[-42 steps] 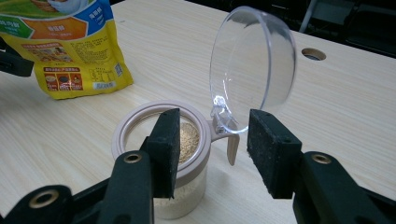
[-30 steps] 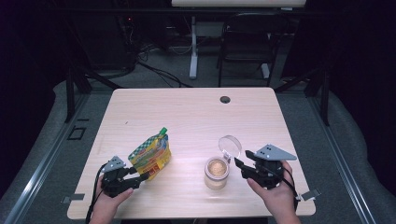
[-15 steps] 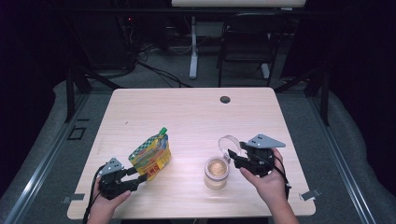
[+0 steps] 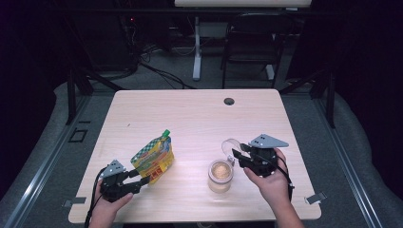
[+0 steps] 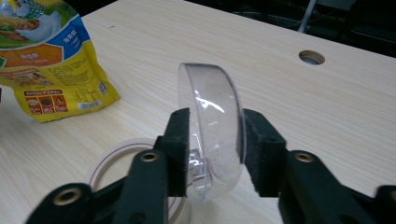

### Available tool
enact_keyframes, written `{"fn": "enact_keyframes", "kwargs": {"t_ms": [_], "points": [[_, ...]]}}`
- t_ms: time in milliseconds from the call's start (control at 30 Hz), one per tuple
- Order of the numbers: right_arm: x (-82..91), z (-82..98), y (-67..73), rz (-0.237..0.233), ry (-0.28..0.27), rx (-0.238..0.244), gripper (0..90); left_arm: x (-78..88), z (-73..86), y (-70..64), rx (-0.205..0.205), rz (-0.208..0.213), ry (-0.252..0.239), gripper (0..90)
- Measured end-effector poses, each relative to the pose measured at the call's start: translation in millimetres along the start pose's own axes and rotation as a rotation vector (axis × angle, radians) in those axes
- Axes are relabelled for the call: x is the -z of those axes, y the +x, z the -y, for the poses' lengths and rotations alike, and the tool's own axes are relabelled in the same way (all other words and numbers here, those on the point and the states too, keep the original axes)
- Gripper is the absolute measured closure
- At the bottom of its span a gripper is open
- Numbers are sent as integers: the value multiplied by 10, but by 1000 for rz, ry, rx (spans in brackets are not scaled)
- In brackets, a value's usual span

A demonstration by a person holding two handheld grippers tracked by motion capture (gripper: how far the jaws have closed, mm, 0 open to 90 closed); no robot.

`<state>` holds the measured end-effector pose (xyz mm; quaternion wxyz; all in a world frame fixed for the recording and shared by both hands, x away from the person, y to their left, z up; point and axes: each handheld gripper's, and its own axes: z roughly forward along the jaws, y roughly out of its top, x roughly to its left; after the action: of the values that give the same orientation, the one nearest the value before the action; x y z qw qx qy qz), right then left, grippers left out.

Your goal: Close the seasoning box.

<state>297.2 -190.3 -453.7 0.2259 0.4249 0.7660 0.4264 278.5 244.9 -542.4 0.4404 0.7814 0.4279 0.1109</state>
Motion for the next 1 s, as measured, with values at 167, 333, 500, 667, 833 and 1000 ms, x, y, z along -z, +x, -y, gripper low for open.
{"fn": "enact_keyframes", "kwargs": {"t_ms": [167, 333, 500, 667, 833, 1000], "points": [[20, 6, 24, -1, -2, 28, 685, -12, 1, -4, -1, 0, -1, 456], [26, 3, 65, 4, -1, 47, 680, -16, 3, -5, 2, 2, -2, 456], [29, 1, 85, 1, -1, 46, 668, -12, 3, -5, 0, 5, -2, 455], [32, -8, 121, 7, 5, 56, 663, -16, -2, -2, -4, 6, -3, 456], [30, -5, 140, 5, 4, 62, 652, -25, -8, -11, -13, 8, 5, 456], [33, -6, 176, -1, 6, 67, 641, -12, -13, -21, -21, 1, 2, 456]]}}
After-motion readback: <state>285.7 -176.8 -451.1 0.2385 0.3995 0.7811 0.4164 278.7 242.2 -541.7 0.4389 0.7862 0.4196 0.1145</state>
